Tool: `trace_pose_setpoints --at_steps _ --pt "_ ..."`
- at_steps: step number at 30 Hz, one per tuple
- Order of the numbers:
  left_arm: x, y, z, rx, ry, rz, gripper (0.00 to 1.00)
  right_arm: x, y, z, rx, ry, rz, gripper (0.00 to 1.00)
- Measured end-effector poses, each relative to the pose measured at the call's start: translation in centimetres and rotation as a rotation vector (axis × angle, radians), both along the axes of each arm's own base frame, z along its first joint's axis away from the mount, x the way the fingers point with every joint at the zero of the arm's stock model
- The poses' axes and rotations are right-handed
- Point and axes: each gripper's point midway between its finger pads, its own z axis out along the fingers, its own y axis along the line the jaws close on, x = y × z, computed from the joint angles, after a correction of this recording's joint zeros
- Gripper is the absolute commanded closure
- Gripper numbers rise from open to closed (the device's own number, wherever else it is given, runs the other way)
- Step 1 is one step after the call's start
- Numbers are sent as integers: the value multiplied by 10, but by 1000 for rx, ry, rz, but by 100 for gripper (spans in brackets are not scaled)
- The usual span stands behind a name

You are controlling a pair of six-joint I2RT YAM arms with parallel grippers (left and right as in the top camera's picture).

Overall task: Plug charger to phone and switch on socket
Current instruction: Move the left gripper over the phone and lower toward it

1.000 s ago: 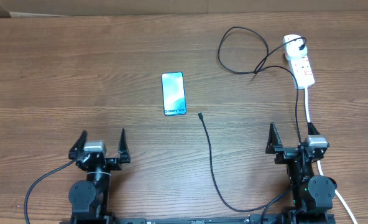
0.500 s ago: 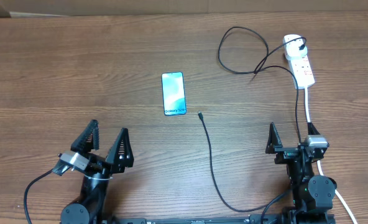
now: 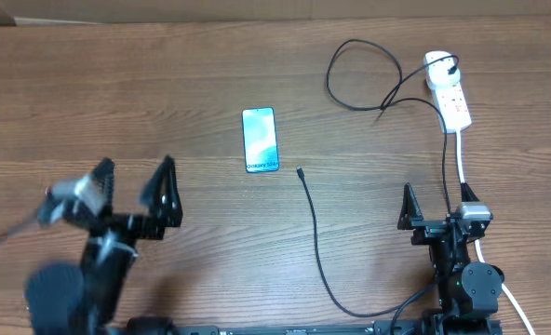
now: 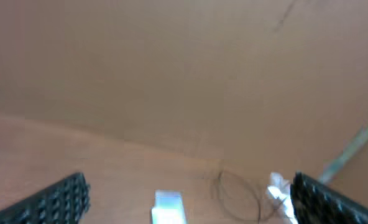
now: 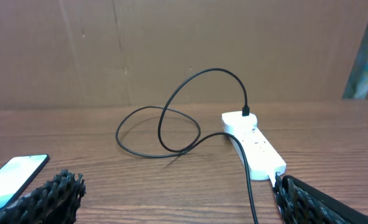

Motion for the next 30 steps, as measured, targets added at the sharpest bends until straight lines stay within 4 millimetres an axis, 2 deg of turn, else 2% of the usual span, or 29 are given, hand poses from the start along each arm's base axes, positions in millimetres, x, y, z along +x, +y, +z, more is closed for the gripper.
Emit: trace_pose_setpoints --at_steps 4,8,11,15,17,19,21,25,30 --pt "29 -15 11 2 226 -94 0 0 0 0 0 -2 0 0" --pt "51 -41 10 -30 334 -255 0 0 0 0 0 -1 0 0" --pt "64 -47 5 -48 402 -288 0 0 0 0 0 -1 0 0" --pt "76 -44 -17 -79 623 -247 0 0 0 0 0 -2 0 0" --pt "71 -40 -38 -49 808 -187 0 0 0 0 0 -1 1 0" --pt "73 -39 -48 2 919 -143 0 0 0 0 0 -1 0 0" --pt "88 -43 -55 53 968 -125 0 0 0 0 0 -1 0 0" --pt "110 -57 -87 119 1064 -120 0 0 0 0 0 -1 0 0" --pt "121 -70 -122 169 1155 -77 0 0 0 0 -1 -2 0 0"
